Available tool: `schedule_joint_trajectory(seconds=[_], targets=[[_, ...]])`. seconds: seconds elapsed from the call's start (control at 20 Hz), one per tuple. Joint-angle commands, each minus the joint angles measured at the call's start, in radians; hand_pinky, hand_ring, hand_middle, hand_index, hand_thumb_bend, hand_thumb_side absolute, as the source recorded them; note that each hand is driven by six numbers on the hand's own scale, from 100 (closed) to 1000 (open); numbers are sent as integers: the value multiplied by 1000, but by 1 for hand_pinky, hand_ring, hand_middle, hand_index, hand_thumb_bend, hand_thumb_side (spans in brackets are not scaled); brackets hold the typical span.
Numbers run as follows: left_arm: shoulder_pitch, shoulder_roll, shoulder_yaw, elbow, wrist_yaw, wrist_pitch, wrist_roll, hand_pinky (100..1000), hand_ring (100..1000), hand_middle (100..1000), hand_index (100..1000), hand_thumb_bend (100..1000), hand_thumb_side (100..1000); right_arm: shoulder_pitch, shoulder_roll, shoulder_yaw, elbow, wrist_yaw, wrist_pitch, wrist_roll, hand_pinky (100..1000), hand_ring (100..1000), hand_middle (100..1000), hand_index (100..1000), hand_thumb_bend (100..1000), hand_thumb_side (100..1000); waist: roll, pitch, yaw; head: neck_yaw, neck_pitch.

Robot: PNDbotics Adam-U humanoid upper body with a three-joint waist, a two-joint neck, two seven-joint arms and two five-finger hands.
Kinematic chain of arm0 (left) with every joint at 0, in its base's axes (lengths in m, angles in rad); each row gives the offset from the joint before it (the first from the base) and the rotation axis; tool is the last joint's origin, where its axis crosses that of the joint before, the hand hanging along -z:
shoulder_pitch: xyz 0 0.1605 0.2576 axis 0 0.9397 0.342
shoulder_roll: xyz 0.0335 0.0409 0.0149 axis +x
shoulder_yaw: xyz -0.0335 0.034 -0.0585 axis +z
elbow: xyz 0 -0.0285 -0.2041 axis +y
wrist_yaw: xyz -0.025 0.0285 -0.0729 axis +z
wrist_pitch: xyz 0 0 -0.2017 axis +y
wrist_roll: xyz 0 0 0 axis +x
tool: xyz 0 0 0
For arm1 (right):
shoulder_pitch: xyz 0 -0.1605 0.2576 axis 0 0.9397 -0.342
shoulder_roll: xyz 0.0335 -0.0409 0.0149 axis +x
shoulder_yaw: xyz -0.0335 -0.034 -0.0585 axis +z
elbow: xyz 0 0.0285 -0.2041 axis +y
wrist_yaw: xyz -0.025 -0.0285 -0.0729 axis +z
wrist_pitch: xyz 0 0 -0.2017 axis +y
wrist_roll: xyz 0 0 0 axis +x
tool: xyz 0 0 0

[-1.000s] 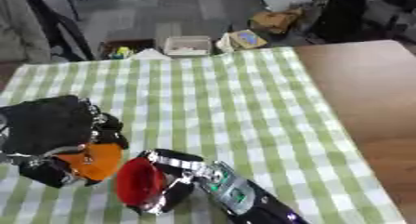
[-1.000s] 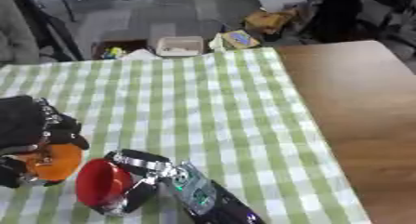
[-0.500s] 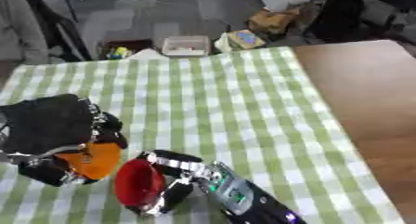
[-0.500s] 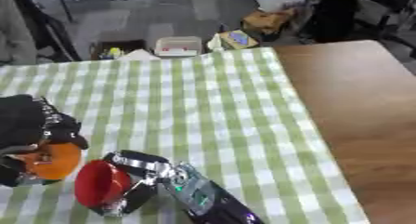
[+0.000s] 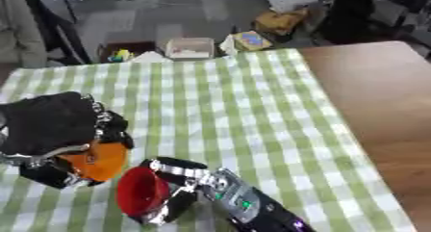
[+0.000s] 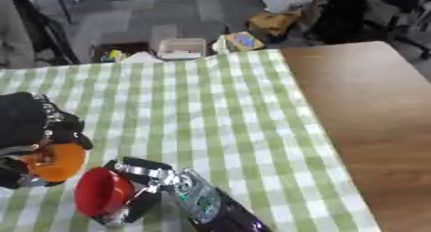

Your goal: Pour the contents of one cup into another cup.

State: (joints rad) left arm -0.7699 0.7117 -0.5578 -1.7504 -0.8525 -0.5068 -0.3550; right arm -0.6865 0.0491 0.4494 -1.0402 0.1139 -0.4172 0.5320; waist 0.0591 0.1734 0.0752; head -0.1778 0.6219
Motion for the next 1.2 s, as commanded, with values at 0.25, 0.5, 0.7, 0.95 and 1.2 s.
schedule_joint_trajectory(seconds=[0.25, 0.5, 0.7, 0.95, 1.2], targets=[[-44, -3, 6, -3, 0, -4, 1, 100, 183, 335, 711, 433, 130, -19, 10, -3, -5, -5, 2, 7, 377, 237, 129, 466, 100, 100, 3, -15, 3, -6, -13], [-57, -9, -2, -14, 4, -11, -9, 100, 183, 334, 710, 438, 132, -18, 13, -4, 7, -9, 6, 12, 376, 238, 130, 463, 100, 100, 5, -15, 7, -14, -14], [-64, -14, -10, -22, 6, -19, -19, 100, 183, 334, 710, 442, 133, -16, 16, -11, 29, -19, 17, 14, 376, 240, 133, 461, 100, 100, 5, -15, 10, -20, -18], [-66, -15, -10, -25, 6, -19, -24, 100, 183, 334, 709, 444, 134, -15, 21, -20, 63, -55, 42, 27, 381, 248, 141, 462, 100, 100, 6, -15, 13, -23, -21], [-65, -13, -11, -26, 5, -22, -27, 100, 181, 333, 708, 448, 134, -15, 22, -24, 76, -84, 62, 43, 387, 253, 145, 463, 100, 100, 6, -14, 13, -23, -21]])
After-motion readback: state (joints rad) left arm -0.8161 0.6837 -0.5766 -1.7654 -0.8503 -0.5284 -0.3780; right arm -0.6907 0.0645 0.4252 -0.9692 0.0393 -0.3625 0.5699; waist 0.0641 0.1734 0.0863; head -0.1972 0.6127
